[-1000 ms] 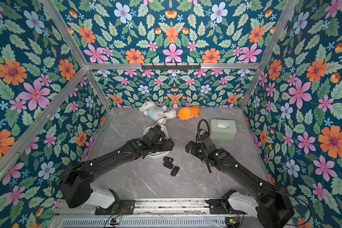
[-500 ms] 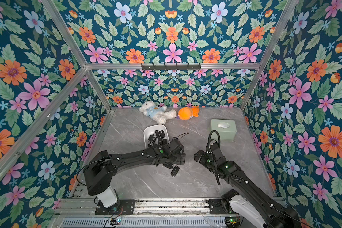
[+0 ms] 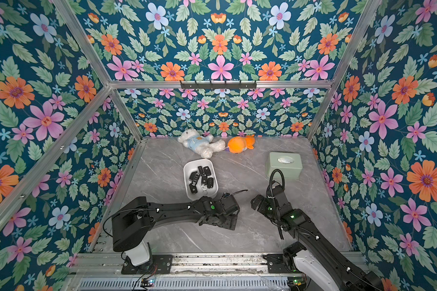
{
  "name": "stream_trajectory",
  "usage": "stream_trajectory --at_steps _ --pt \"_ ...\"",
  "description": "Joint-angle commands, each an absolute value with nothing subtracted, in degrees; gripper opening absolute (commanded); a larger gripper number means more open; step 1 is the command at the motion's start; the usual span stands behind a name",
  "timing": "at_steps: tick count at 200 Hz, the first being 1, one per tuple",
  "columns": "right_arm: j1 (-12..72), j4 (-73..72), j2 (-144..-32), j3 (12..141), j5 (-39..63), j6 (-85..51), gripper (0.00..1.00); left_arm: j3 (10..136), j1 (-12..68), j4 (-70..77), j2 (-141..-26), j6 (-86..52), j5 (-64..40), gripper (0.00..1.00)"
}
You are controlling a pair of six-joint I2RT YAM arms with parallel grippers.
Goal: Place the car key into the storage box
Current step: Pick up the car key from the center of the board.
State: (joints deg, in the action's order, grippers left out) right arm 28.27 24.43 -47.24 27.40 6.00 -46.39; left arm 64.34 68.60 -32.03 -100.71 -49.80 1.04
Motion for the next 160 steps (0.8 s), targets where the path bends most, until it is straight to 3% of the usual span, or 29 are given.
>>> stream_trajectory --at_steps 1,93,160 --pt "28.17 24.24 -47.16 27.25 6.59 -45.68 0.99 64.96 68.64 -34.41 -101.43 -51.18 2.62 0.94" --pt "27.99 26.96 -44.55 28.13 4.58 -44.95 0.99 67.0 68.43 -35.06 -106.35 -47.85 1.32 0.74" --pt "27.91 27.9 -43.06 27.86 4.13 -45.26 0.99 70.28 67.81 -36.03 -109.96 -45.43 2.27 0.66"
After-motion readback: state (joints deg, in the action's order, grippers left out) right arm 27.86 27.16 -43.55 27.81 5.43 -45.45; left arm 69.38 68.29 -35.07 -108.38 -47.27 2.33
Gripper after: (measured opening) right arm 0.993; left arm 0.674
